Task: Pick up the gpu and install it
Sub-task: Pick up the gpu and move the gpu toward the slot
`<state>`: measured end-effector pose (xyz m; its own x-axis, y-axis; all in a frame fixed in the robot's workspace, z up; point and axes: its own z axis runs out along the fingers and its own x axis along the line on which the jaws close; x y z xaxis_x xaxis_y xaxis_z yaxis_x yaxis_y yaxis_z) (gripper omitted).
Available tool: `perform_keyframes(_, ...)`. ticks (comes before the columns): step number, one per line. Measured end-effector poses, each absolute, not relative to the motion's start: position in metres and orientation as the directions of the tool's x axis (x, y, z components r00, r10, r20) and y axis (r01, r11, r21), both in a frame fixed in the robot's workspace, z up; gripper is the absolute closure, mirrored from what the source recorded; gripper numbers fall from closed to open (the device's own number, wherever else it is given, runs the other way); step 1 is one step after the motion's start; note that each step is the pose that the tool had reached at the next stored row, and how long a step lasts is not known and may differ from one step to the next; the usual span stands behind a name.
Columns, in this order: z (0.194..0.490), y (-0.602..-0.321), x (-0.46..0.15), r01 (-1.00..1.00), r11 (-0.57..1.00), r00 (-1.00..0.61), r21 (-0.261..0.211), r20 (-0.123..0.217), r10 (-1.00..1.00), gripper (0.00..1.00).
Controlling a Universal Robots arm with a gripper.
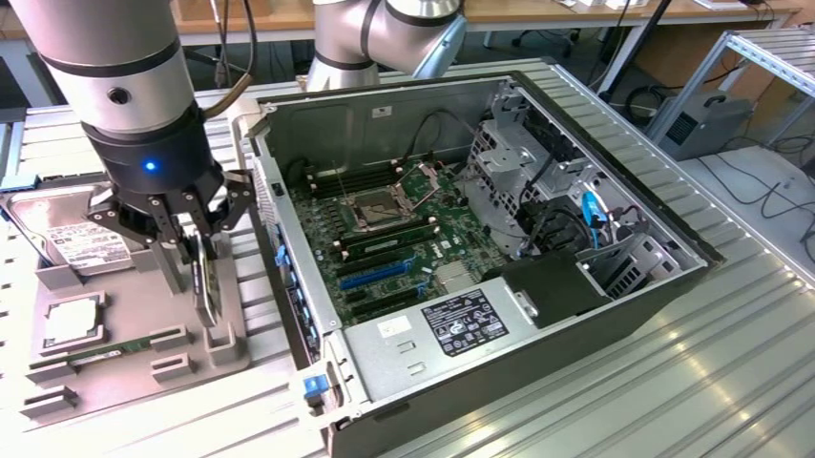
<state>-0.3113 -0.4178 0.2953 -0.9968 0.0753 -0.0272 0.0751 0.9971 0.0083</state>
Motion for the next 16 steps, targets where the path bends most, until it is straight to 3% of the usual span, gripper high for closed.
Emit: perform_keyframes(16, 0.3048, -0.4178, -0.3113, 0.075, 0.997, -0.997, 0.008, -0.027, 0.075, 0.73)
